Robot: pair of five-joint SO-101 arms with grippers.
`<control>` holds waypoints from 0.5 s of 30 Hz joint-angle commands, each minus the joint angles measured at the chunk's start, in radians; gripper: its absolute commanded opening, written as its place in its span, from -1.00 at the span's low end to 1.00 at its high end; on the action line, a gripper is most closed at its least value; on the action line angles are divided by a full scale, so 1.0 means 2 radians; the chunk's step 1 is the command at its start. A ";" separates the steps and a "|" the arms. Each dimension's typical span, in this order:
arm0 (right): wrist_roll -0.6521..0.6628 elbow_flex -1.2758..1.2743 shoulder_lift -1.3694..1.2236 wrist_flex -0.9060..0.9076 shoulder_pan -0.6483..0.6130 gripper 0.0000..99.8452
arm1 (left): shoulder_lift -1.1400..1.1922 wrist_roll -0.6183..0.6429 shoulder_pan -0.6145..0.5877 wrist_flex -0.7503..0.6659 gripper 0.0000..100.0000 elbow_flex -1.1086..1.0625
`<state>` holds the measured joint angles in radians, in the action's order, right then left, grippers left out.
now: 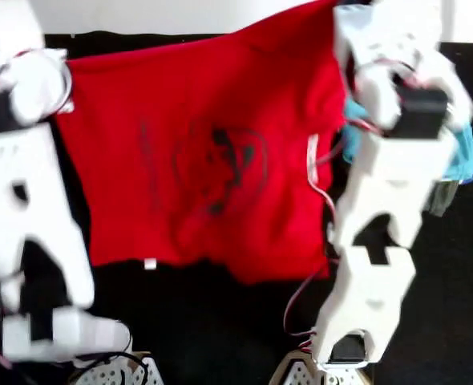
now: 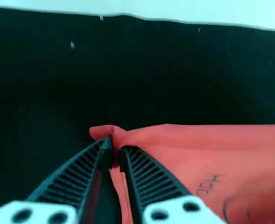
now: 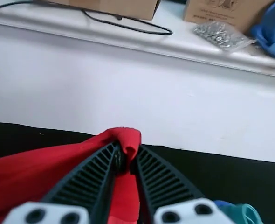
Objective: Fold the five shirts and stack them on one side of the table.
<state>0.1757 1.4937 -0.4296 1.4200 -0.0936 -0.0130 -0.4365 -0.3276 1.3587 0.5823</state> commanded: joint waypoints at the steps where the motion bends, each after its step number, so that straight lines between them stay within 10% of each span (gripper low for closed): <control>1: -0.002 0.001 0.002 -0.026 0.000 -0.99 | 0.014 -0.005 -0.010 -0.007 -0.98 0.058; 15: 0.022 -0.096 -0.034 -0.011 -0.001 -0.99 | 0.162 -0.022 0.000 0.002 -0.98 0.103</control>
<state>0.2125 1.3587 -0.4879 1.3955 -0.0936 0.2524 -0.4733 -0.3245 1.3602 0.7618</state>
